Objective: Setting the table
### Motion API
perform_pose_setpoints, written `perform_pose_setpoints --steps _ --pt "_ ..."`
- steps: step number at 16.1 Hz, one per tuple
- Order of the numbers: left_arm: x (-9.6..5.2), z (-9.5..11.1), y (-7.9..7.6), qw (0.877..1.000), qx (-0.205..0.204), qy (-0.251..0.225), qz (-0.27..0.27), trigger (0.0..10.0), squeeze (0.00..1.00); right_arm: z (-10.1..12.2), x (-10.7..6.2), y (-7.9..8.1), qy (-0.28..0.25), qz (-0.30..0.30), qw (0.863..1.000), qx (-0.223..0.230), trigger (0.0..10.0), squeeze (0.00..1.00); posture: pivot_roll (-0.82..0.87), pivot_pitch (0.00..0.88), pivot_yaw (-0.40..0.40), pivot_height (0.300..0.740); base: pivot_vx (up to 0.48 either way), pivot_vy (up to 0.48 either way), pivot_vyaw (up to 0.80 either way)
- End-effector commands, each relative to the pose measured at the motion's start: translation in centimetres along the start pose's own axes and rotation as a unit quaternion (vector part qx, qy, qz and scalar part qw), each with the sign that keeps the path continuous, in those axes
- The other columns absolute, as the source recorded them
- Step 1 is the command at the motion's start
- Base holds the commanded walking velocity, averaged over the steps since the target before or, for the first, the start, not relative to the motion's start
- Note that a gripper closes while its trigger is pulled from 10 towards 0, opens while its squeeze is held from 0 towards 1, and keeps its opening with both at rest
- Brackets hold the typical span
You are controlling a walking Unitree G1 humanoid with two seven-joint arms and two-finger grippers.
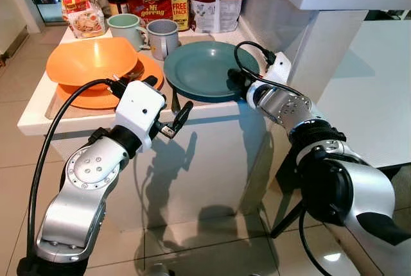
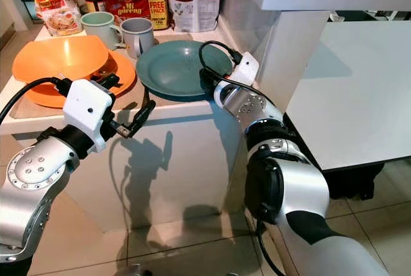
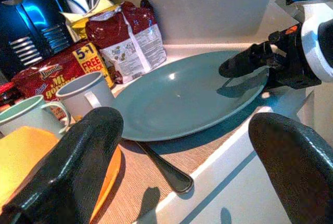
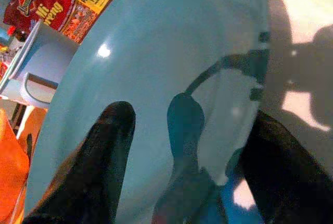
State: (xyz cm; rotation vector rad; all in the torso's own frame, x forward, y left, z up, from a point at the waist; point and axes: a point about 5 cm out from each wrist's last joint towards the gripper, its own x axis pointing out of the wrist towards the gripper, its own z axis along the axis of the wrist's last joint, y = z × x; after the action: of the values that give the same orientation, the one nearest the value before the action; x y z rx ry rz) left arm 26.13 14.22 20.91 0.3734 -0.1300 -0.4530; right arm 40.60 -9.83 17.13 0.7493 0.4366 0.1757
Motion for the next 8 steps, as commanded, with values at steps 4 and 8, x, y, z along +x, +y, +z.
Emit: perform_pose_setpoints --steps 4,8 --pt "0.04 0.38 0.09 1.000 0.007 -0.004 -0.006 10.0 0.00 1.17 -0.07 0.70 -0.020 0.011 1.000 0.006 0.0 0.00 0.14 0.002 -0.021 0.740 0.000 0.000 0.00" --pt "0.09 0.28 -0.17 1.000 0.005 -0.004 -0.013 10.0 0.00 1.18 -0.08 0.57 -0.022 0.014 0.999 0.019 0.0 0.00 0.13 0.000 -0.005 0.740 0.000 0.000 0.00"
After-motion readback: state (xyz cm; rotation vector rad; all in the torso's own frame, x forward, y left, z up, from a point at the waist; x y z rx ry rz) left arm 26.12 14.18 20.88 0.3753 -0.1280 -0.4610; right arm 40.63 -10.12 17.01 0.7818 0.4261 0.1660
